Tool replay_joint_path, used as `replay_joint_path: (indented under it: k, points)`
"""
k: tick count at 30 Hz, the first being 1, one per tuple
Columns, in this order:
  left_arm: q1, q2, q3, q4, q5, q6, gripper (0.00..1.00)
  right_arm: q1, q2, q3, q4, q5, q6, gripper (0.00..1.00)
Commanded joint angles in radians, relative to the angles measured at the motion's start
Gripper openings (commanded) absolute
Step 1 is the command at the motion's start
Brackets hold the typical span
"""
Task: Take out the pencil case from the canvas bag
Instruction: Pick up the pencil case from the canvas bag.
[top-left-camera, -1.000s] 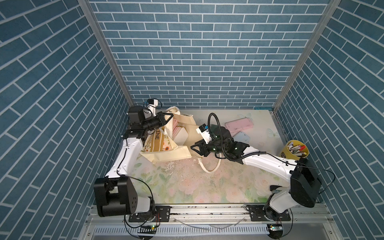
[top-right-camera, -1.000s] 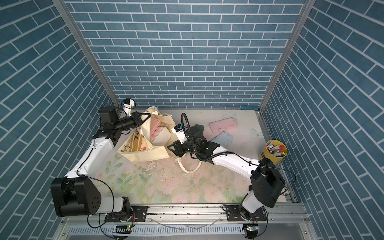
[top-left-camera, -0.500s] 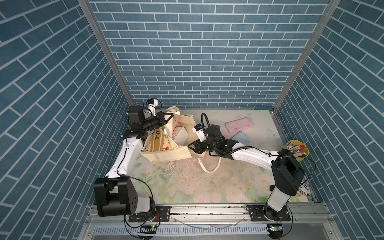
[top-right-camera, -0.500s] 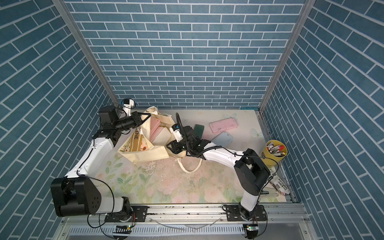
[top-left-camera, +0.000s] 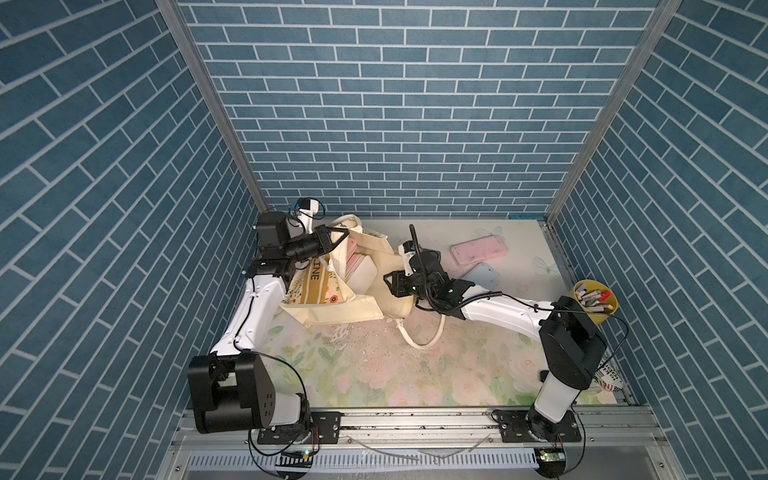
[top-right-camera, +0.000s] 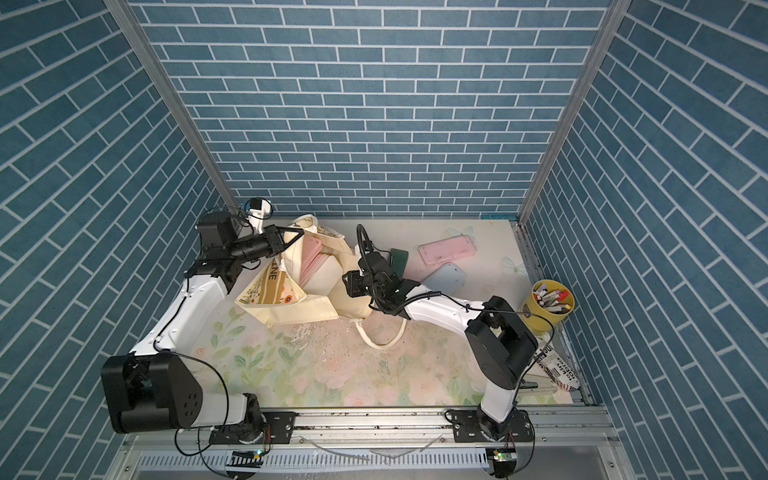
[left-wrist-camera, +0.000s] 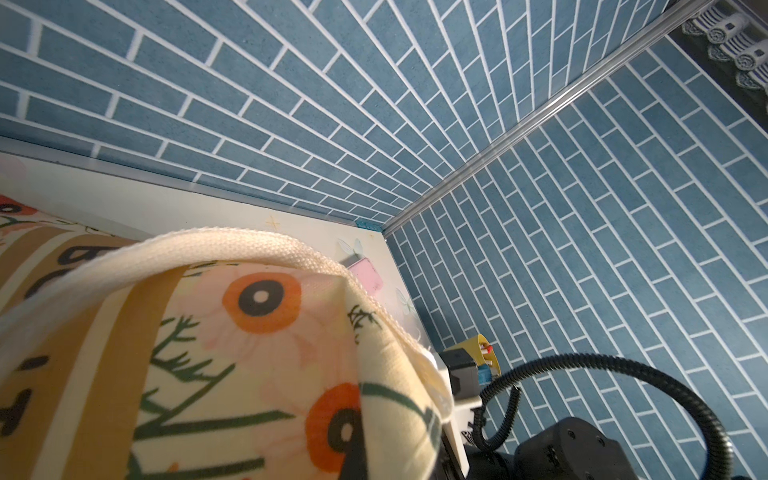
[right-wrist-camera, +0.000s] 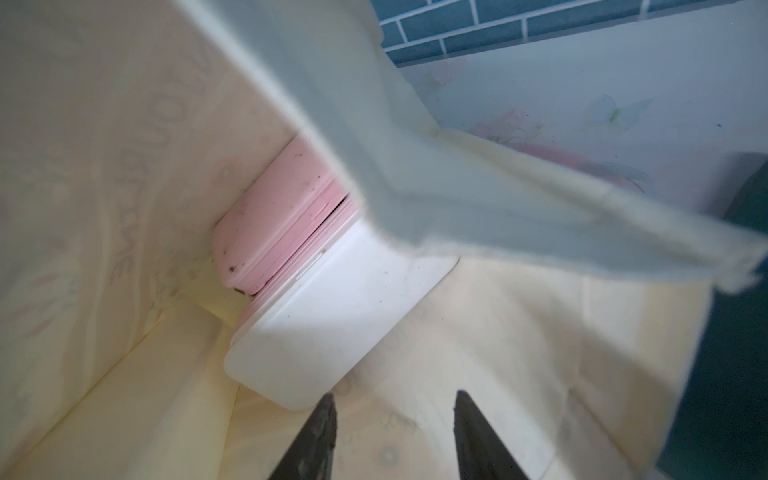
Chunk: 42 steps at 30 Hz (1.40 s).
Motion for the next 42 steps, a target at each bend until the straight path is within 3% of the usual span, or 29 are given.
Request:
replay_joint_path:
  k: [1,6,10,13,25,32,35,42]
  points:
    - [0.004,-0.024,0.025,0.161,0.126,-0.035,0.0,0.0,0.047,0.067,0.03,0.045,0.148,0.47]
    - [0.014,-0.023,-0.002,0.287,0.15,-0.115,0.0,0.031,0.08,0.129,0.044,0.001,0.168,0.48]
    - [0.023,-0.023,0.0,0.291,0.156,-0.119,0.0,0.053,0.092,0.169,0.048,-0.022,0.098,0.48]
    - [0.025,-0.027,-0.004,0.306,0.158,-0.121,0.0,0.064,0.125,0.223,-0.062,0.037,0.105,0.49]
    - [0.024,-0.044,-0.023,0.358,0.126,-0.151,0.0,0.134,0.268,0.369,-0.276,0.239,0.41,0.61]
    - [0.024,-0.062,-0.025,0.365,0.124,-0.15,0.0,0.133,0.312,0.389,-0.283,0.275,0.552,0.69]
    - [0.023,-0.069,-0.026,0.374,0.13,-0.153,0.0,0.13,0.321,0.398,-0.282,0.294,0.612,0.86]
    - [0.023,-0.077,-0.035,0.419,0.135,-0.18,0.0,0.111,0.358,0.403,-0.267,0.259,0.816,0.88]
